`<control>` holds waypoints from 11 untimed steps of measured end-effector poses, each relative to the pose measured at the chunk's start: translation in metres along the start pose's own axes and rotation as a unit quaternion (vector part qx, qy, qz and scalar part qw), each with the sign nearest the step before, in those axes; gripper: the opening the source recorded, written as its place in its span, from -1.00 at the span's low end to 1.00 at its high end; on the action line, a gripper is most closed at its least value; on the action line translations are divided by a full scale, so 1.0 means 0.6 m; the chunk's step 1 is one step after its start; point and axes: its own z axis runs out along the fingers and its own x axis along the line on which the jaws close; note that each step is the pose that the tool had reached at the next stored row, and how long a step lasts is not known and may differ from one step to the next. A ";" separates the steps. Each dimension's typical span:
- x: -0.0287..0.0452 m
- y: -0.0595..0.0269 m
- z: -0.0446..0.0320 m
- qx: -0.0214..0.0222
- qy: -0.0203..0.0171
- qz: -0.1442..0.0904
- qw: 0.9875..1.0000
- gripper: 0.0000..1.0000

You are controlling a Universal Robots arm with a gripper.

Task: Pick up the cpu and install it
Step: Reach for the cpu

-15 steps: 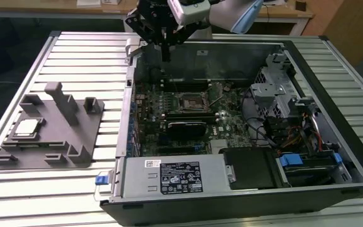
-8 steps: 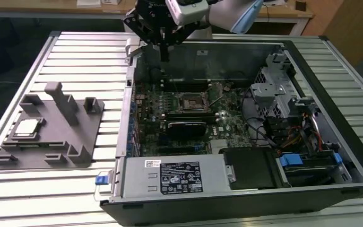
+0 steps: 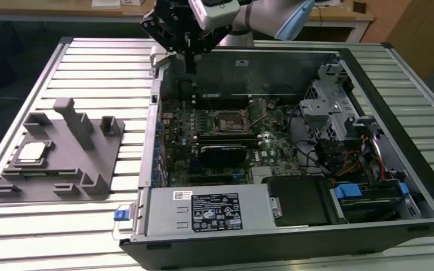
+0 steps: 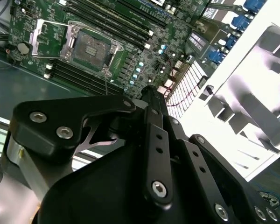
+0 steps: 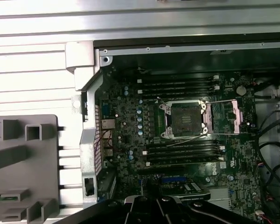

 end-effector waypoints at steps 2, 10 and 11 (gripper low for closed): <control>0.005 0.000 0.000 0.000 0.000 0.000 1.000 -0.79; 0.023 -0.002 -0.001 0.000 0.000 0.000 1.000 -0.79; 0.025 -0.002 -0.001 0.000 0.000 0.000 1.000 -0.79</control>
